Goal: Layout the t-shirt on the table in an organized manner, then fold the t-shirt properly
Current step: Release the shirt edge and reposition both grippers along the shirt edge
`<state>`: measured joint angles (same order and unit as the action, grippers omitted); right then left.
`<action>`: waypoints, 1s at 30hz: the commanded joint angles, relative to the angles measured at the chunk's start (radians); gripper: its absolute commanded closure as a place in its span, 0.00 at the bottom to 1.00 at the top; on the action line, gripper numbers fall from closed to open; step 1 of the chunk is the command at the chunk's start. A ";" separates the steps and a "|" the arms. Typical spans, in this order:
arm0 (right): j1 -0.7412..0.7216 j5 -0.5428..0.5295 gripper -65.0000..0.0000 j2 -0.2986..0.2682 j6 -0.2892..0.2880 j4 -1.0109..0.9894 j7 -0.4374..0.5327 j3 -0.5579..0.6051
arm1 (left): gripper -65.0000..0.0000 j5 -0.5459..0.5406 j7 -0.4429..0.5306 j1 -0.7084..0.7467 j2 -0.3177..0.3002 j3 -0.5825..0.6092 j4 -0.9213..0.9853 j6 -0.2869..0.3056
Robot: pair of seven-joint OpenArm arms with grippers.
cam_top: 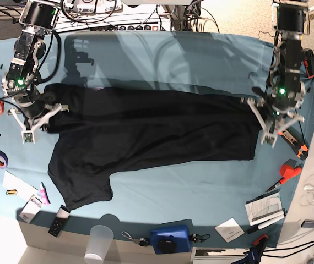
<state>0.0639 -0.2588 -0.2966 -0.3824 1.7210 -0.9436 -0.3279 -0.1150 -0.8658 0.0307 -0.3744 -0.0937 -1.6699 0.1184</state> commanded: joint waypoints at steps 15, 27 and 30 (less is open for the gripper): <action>-0.119 -0.155 0.79 -0.069 0.013 0.125 0.037 -0.156 | 0.47 0.106 -0.138 -0.025 -0.013 -0.008 -0.246 -0.155; -0.072 -0.163 0.78 -0.068 -0.062 0.115 -0.047 -0.158 | 0.47 0.055 0.072 0.038 0.012 -0.007 -0.184 -0.080; -0.077 -0.163 0.78 -0.069 -0.062 0.116 -0.045 -0.161 | 0.47 0.084 0.071 0.038 0.011 -0.007 -0.179 -0.076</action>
<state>0.0032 -0.4175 -0.3458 -0.4454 1.8214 -1.0191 -0.4812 -0.0349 -0.8177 0.0856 -0.3515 -0.0944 -1.8313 0.0456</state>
